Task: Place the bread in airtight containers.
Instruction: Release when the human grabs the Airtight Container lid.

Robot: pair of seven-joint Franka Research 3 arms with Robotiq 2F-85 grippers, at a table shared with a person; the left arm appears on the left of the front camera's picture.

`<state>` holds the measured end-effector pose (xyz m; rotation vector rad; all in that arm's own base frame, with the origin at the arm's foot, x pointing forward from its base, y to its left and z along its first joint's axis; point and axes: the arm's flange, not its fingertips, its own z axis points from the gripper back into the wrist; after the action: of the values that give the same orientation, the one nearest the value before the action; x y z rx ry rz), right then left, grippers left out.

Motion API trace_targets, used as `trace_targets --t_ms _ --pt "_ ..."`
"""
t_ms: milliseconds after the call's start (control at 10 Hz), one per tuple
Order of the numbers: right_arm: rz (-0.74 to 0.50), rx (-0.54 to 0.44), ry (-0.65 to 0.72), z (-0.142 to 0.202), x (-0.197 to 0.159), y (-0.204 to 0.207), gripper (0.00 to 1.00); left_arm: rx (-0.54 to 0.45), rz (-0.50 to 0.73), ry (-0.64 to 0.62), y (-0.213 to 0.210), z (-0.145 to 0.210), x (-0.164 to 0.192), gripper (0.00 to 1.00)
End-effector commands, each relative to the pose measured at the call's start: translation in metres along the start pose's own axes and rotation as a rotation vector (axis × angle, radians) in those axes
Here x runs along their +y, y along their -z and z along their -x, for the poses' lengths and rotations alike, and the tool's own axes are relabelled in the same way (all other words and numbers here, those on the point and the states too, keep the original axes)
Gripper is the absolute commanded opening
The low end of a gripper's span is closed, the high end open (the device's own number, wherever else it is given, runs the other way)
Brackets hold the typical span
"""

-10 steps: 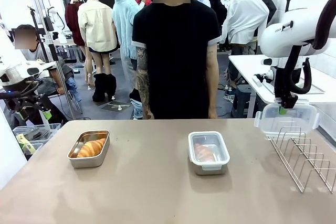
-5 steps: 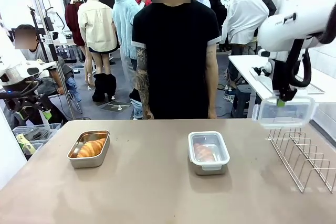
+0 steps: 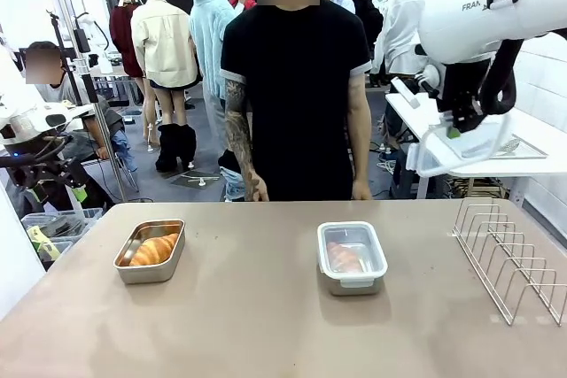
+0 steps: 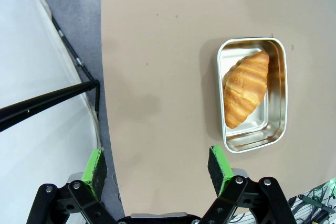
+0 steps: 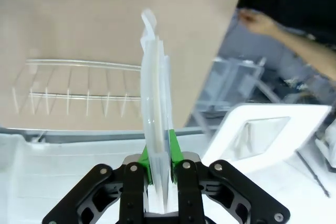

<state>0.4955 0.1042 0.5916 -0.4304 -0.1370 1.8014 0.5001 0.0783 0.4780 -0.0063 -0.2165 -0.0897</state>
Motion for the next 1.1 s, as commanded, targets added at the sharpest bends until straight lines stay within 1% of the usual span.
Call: trace_targets --t_ms 0,100,300,400,600,800,1000 --pt "0.190 -0.014 -0.102 -0.006 -0.029 0.006 0.00 -0.008 -0.028 -0.016 0.000 0.001 0.000 1.00" --pt "0.222 -0.063 -0.152 -0.014 -0.047 0.003 0.00 -0.008 -0.028 -0.016 0.000 0.001 0.000 1.00" --pt "0.258 -0.151 -0.162 -0.029 -0.081 0.000 0.00 -0.008 -0.028 -0.016 0.000 0.001 0.000 1.00" --pt "0.262 -0.160 -0.164 -0.042 -0.094 0.002 0.00 -0.008 -0.028 -0.016 0.000 0.001 0.000 1.00" --pt "0.231 -0.128 -0.135 -0.058 -0.115 0.007 0.00 -0.008 -0.028 -0.016 0.000 0.001 0.000 1.00" --pt "0.208 -0.117 -0.130 -0.063 -0.123 0.011 0.00 -0.008 -0.028 -0.016 0.000 0.001 0.000 1.00" --pt "0.215 -0.115 -0.121 -0.064 -0.124 0.010 0.00 -0.008 -0.028 -0.016 0.000 0.001 0.000 1.00"
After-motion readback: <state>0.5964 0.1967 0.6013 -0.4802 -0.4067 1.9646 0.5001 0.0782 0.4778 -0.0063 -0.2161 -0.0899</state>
